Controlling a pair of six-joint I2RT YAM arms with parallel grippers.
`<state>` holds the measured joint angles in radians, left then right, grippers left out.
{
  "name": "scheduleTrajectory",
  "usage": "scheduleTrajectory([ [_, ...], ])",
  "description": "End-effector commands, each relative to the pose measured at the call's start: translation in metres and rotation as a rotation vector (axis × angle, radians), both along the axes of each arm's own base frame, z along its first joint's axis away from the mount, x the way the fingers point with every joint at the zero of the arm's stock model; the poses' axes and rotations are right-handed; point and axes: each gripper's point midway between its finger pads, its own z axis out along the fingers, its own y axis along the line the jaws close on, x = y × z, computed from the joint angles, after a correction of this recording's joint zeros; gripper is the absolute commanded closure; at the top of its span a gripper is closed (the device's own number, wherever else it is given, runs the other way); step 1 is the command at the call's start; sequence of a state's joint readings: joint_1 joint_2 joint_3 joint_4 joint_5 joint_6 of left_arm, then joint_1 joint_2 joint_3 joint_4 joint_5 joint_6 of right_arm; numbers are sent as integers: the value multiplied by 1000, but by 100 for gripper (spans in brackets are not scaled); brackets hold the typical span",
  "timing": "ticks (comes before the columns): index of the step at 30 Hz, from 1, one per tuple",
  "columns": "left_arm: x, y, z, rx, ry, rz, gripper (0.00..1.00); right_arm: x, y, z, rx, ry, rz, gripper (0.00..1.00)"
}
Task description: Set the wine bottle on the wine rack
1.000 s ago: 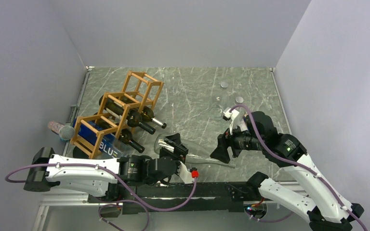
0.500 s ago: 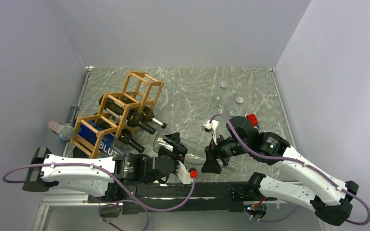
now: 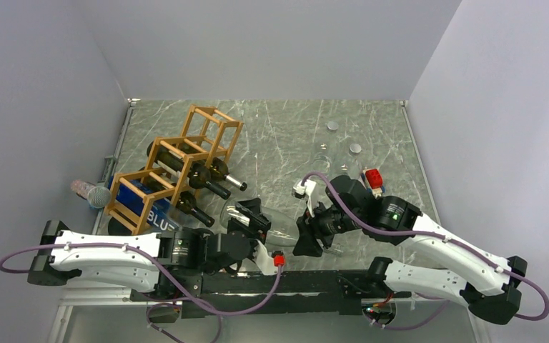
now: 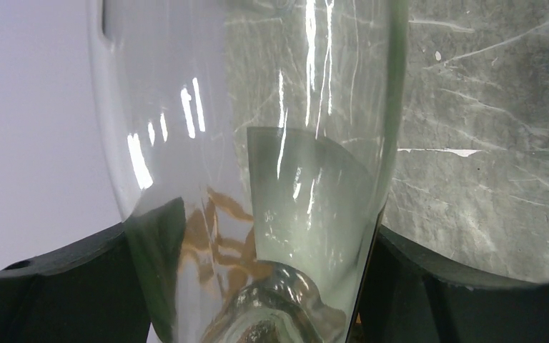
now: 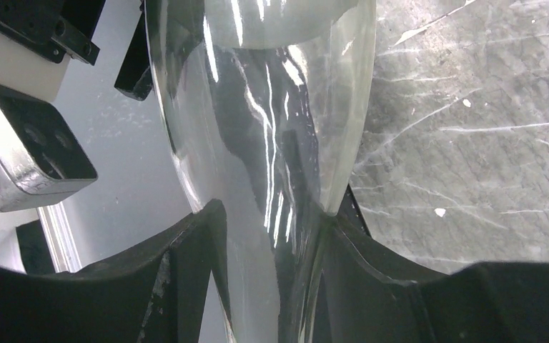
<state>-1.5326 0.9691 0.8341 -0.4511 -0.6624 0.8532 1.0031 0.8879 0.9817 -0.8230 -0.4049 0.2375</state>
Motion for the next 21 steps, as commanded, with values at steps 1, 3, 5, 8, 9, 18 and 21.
scheduleTrajectory([
  [1,12,3,106,-533,11,146,88,17,0,20,43,-90,-86,100],
  [3,14,6,104,-533,3,166,62,26,1,29,79,-139,-133,100],
  [5,16,8,100,-523,-8,182,47,31,-1,41,121,-176,-167,100],
  [8,18,9,94,-496,-27,197,21,36,-3,57,167,-214,-207,100],
  [9,19,9,92,-487,-36,198,9,37,-4,61,177,-224,-219,100],
  [18,12,1,73,-422,2,136,1,49,-12,70,217,-255,-324,100],
  [21,7,-5,72,-410,16,89,1,45,-12,71,215,-243,-305,100],
])
